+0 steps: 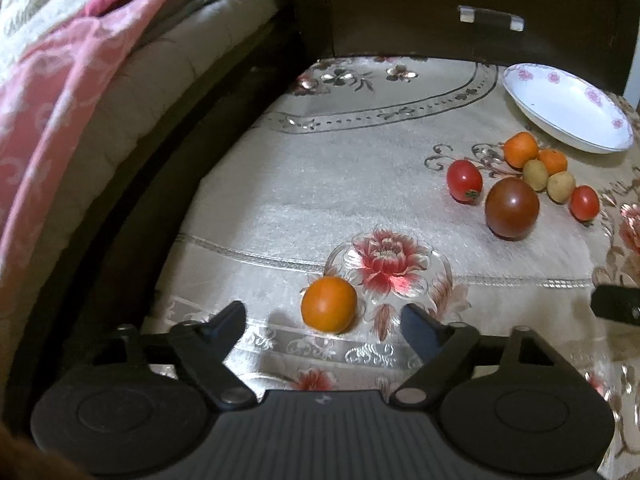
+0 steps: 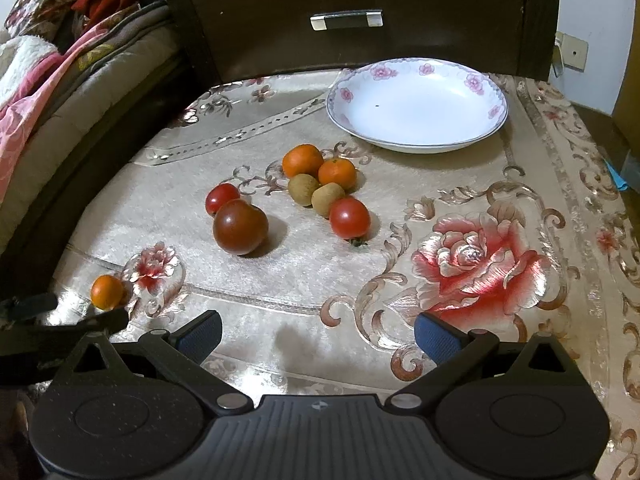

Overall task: Organize fruits
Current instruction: 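Lower the left gripper onto the orange mandarin and close it, then close the right gripper on the red cherry tomato while the left gripper holds the mandarin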

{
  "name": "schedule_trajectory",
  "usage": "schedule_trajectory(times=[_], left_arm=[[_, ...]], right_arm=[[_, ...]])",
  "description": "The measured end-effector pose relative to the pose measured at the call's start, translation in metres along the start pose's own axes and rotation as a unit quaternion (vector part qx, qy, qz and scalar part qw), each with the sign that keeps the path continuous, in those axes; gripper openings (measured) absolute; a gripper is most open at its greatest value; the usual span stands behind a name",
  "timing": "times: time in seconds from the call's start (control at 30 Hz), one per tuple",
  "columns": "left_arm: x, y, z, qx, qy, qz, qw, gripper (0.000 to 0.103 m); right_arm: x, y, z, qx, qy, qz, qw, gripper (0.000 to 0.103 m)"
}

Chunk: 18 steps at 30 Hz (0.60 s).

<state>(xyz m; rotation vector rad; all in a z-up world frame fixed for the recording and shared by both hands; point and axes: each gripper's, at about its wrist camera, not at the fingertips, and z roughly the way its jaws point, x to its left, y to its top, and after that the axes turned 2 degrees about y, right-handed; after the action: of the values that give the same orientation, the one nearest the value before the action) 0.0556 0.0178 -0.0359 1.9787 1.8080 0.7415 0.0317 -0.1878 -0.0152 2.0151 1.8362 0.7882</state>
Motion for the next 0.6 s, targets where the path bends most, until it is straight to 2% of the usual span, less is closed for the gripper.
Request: schedule_trajectory(times=[0.13, 0.27, 0.47, 0.6], left_arm=[[0.006, 0.002, 0.009, 0.016, -0.019, -0.021, 0.9995, 0.062], [0.002, 0.002, 0.009, 0.012, -0.024, -0.014, 0.9995, 0.058], [-0.001, 0.003, 0.008, 0.008, -0.044, -0.005, 0.999, 0.04], [-0.007, 0.003, 0.006, 0.007, -0.051, 0.014, 0.9986, 0.039]], right_arm=[[-0.006, 0.0, 0.004, 0.007, -0.005, 0.005, 1.0, 0.096], [-0.01, -0.001, 0.009, 0.016, -0.007, 0.01, 1.0, 0.096], [-0.013, 0.001, 0.007, 0.014, -0.007, 0.009, 1.0, 0.096], [-0.024, 0.005, 0.004, 0.008, -0.011, 0.02, 1.0, 0.095]])
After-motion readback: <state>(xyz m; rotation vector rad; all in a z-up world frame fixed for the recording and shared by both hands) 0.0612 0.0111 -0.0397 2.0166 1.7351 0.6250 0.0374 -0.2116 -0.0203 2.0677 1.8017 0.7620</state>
